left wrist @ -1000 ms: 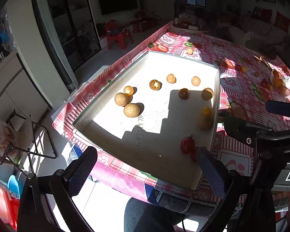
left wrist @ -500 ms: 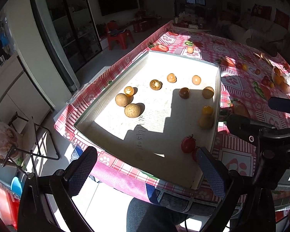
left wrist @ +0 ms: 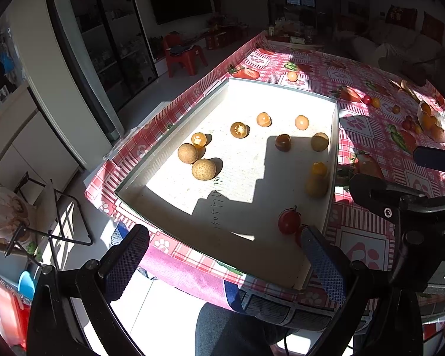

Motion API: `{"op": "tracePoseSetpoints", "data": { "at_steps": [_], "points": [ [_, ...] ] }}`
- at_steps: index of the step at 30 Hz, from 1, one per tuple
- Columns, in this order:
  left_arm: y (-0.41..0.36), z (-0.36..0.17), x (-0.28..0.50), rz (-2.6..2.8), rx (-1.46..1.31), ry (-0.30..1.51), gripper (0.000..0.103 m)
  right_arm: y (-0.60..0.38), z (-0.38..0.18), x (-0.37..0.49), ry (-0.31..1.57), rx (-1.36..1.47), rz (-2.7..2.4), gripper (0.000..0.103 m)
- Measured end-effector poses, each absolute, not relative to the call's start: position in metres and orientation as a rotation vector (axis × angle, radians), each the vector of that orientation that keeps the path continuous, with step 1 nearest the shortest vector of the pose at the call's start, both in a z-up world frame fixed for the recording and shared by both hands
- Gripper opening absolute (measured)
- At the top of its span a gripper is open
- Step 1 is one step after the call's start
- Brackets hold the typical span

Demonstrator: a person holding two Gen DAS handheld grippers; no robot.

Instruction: Organize fruits

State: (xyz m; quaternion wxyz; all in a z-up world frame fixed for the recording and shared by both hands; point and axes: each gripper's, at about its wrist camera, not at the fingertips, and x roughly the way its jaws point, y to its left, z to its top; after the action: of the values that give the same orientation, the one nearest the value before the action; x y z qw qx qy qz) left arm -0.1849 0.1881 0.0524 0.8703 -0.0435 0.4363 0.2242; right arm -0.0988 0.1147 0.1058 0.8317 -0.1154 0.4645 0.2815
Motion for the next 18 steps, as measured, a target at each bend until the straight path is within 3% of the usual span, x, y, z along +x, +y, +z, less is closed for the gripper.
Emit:
{"op": "tracePoseSetpoints", "data": {
  "at_steps": [18],
  "points": [
    [0.1873, 0.0517, -0.1852, 0.469, -0.086, 0.916, 0.103, 0.1149, 0.1065, -0.0993, 0.984, -0.243, 0.599, 0.103]
  ]
}}
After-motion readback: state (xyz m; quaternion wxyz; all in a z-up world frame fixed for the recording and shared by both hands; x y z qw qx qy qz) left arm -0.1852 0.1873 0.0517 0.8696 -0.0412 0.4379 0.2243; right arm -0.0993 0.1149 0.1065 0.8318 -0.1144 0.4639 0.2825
